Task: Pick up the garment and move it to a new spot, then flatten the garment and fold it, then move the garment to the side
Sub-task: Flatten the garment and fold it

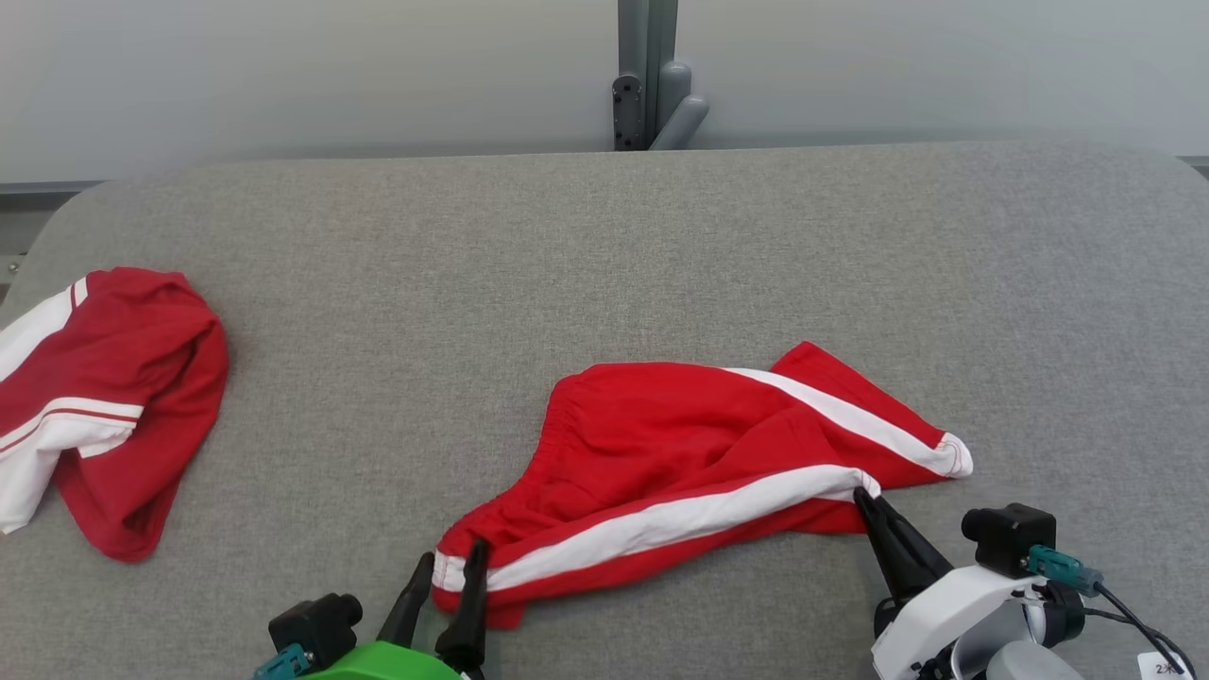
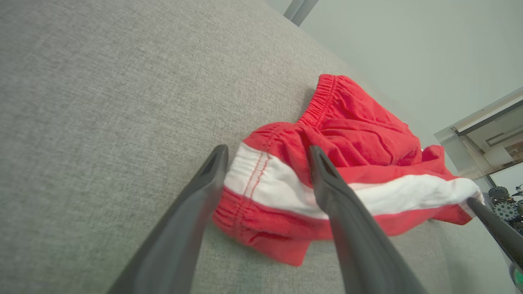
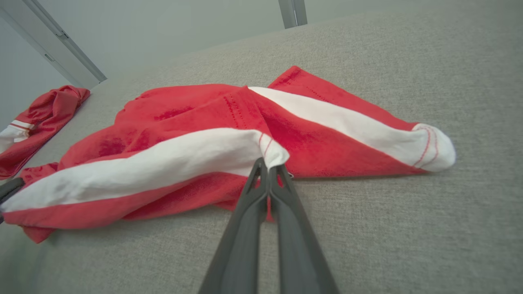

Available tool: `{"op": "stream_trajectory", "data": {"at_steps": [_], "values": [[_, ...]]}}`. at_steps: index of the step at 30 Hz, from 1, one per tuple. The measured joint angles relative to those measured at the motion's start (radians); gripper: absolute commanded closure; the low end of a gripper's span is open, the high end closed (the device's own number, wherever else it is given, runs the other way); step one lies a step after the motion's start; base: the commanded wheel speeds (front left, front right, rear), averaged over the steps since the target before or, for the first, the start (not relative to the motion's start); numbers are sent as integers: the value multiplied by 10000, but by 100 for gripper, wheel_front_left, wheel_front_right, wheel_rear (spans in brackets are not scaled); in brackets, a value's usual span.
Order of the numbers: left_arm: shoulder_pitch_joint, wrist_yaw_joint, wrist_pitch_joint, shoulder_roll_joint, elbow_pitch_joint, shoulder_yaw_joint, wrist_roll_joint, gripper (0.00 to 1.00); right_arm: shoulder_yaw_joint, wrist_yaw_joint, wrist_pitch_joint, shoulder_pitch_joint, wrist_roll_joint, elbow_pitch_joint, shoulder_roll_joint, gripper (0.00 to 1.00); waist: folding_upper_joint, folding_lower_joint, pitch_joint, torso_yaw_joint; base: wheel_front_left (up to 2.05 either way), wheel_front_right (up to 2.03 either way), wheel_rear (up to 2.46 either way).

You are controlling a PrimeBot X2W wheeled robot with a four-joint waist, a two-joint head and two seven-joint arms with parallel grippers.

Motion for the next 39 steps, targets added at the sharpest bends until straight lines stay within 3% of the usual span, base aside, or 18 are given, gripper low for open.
{"op": "stream_trajectory", "data": {"at_steps": [13, 26, 28, 30, 39], "values": [[-74, 0, 0, 853, -144, -1296, -2301, 0, -585, 2, 0, 24, -104, 31, -52, 100, 0, 0, -5, -17, 0, 0, 0], [-95, 0, 0, 1607, -784, -2635, -3806, 0, -792, 2, 0, 26, -261, 134, 58, 100, 0, 0, -55, 63, 0, 0, 0], [-121, 0, 0, 1668, -844, -2767, -3912, 28, -803, 2, 0, 25, -268, 144, 58, 100, 0, 0, -60, 71, 0, 0, 0], [-166, 0, 0, 1799, -907, -2853, -3988, 100, -809, 2, 0, 25, -293, 144, 67, 100, 0, 0, -72, 69, 0, 0, 0], [-407, 0, 0, 2207, -1965, -2765, -3482, 100, -1189, 2, 0, -61, -182, -291, 201, 100, 0, 0, -218, 59, 0, 0, 0]]}}
